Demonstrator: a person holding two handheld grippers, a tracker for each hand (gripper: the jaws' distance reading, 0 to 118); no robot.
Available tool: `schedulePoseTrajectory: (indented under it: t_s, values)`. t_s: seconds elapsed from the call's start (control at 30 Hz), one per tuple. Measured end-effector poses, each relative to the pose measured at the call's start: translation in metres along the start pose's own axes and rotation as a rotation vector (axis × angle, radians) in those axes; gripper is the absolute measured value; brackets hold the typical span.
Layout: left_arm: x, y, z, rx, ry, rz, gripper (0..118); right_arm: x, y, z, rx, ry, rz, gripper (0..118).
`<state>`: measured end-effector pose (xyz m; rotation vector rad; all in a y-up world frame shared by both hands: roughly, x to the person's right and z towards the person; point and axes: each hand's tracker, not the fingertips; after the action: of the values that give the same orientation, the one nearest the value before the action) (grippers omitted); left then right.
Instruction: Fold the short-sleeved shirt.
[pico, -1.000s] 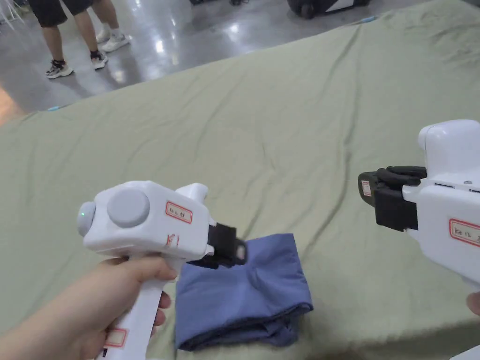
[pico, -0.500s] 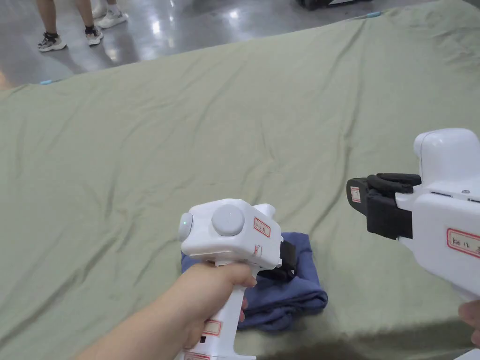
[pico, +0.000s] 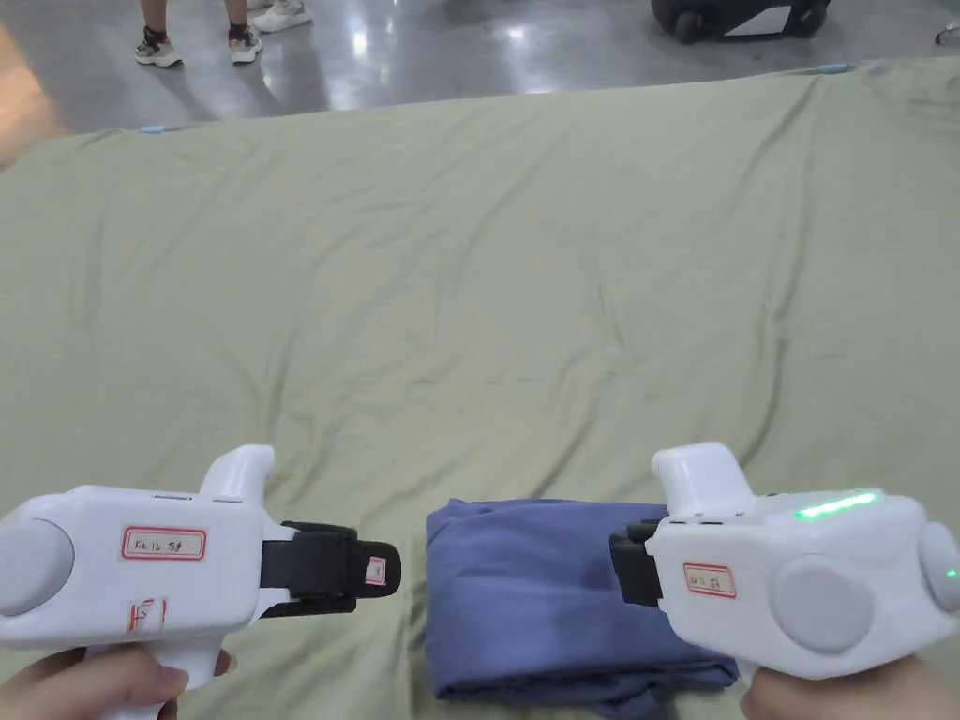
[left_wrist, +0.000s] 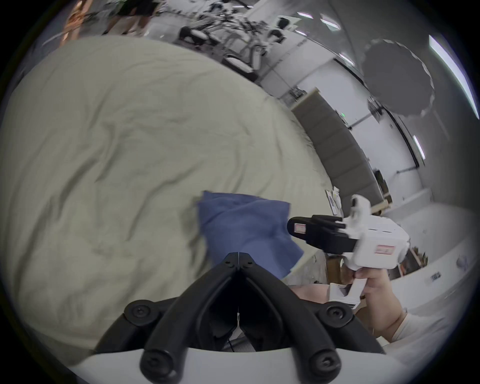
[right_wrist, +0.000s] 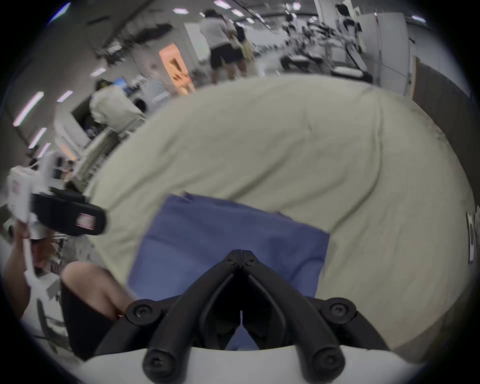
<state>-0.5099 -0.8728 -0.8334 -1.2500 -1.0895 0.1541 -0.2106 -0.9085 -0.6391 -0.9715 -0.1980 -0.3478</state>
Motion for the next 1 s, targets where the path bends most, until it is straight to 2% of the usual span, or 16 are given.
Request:
schedulePoseTrajectory:
  t_s: [0.07,0.13,0.17,0.2,0.27,0.3,0.33,0.47,0.6,0.63,0.67,0.7,0.73,0.8,0.93,1.0]
  values:
    - [-0.020,-0.001,-0.012,-0.009,-0.061,0.034,0,0.013,-0.008,-0.030,-0.080,0.010,-0.078,0]
    - [-0.035,0.000,-0.024,-0.054,-0.101,0.078,0,0.022,-0.016,-0.035,-0.015,0.066,-0.109,0]
    - [-0.040,0.000,-0.031,-0.051,-0.123,0.101,13,0.021,-0.015,-0.033,-0.017,0.054,-0.080,0]
    - [-0.046,-0.001,-0.035,-0.042,-0.163,0.118,37,0.019,-0.013,-0.031,-0.024,0.051,-0.064,0]
    - [-0.055,-0.003,-0.048,-0.049,-0.278,0.171,99,0.017,-0.015,-0.031,-0.026,0.031,-0.043,0]
    - [-0.057,-0.004,-0.056,-0.054,-0.337,0.192,114,0.016,-0.015,-0.032,-0.024,0.024,-0.029,0]
    - [-0.057,-0.004,-0.065,-0.061,-0.388,0.209,118,0.016,-0.015,-0.033,-0.023,0.022,-0.030,0]
    - [-0.050,0.005,-0.110,-0.084,-0.419,0.230,118,0.015,-0.017,-0.032,-0.020,0.023,-0.053,0]
    - [-0.041,0.012,-0.139,-0.093,-0.492,0.163,113,0.011,-0.030,-0.028,0.045,0.002,0.023,0]
    - [-0.036,0.012,-0.144,-0.108,-0.479,0.151,103,0.012,-0.031,-0.028,0.045,0.002,0.015,0]
    - [-0.032,0.012,-0.146,-0.131,-0.447,0.111,64,0.013,-0.030,-0.028,0.048,0.002,0.000,0]
    - [-0.030,0.010,-0.141,-0.126,-0.348,0.041,15,0.014,-0.028,-0.028,0.049,0.006,-0.035,0]
    - [-0.034,0.010,-0.142,-0.099,-0.303,0.001,15,0.016,-0.027,-0.026,0.046,0.012,-0.066,0]
    - [-0.051,0.010,-0.141,-0.154,-0.380,0.132,15,0.011,-0.023,-0.017,0.062,0.039,-0.098,0]
    - [-0.067,0.020,-0.098,-0.113,-0.352,0.015,15,-0.005,-0.014,0.012,0.131,0.071,-0.086,0]
    - [-0.086,0.024,-0.063,-0.108,-0.338,0.019,15,-0.015,-0.009,0.027,0.164,0.087,-0.077,0]
